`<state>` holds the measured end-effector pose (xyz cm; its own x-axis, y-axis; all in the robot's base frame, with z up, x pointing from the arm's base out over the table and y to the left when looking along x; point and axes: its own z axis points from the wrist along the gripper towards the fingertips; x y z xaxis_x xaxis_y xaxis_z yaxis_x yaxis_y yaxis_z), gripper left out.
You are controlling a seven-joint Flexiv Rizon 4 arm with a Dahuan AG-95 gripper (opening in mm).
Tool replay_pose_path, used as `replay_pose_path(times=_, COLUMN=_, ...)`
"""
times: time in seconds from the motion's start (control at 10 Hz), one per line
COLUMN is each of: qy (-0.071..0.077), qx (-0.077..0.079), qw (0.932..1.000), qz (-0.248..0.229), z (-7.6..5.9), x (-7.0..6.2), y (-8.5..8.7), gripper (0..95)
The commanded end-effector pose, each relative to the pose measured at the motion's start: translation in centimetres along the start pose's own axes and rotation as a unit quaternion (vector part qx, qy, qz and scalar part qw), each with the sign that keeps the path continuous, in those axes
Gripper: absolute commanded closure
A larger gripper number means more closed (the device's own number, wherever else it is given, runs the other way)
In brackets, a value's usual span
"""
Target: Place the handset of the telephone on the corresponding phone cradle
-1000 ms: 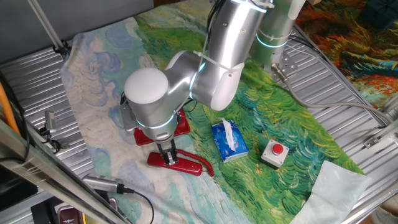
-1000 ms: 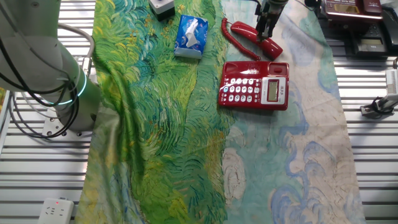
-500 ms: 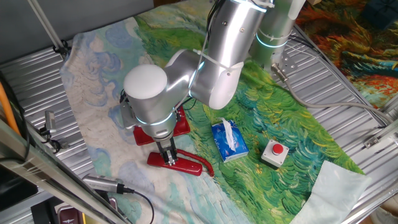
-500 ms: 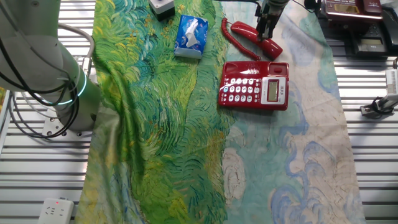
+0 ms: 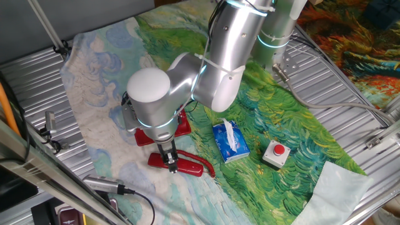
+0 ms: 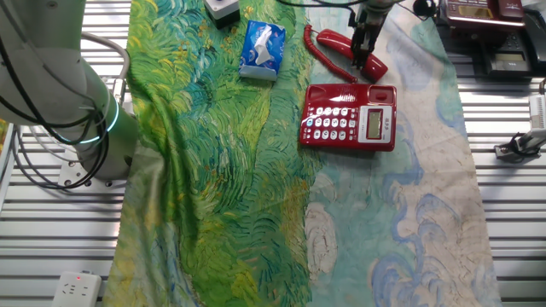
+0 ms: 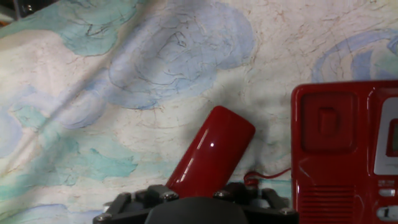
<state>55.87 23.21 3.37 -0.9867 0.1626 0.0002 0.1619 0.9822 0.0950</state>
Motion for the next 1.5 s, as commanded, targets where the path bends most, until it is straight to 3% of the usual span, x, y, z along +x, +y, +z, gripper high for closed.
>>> replay_pose_path(times=0.1, qy=-0.007, qx=-0.001, qw=1.0, qz=-0.001, z=0.6, x=-0.2, y=-0.1, gripper=19.0)
replay_pose_path(times=0.3, qy=-0.008, qx=-0.001, qw=1.0, qz=0.002, z=0.7, x=-0.2, y=-0.1, gripper=19.0)
replay_pose_path(times=0.5, qy=-0.008, qx=0.001, qw=0.9999, qz=0.009, z=0.7, x=-0.1, y=-0.1, gripper=95.0)
replay_pose_path(times=1.1, qy=-0.005, qx=0.001, qw=1.0, qz=-0.002, z=0.4, x=0.3, y=-0.2, gripper=95.0)
replay_pose_path(times=1.5, qy=0.014, qx=0.003, qw=0.9996, qz=-0.024, z=-1.0, x=0.6, y=0.1, gripper=95.0)
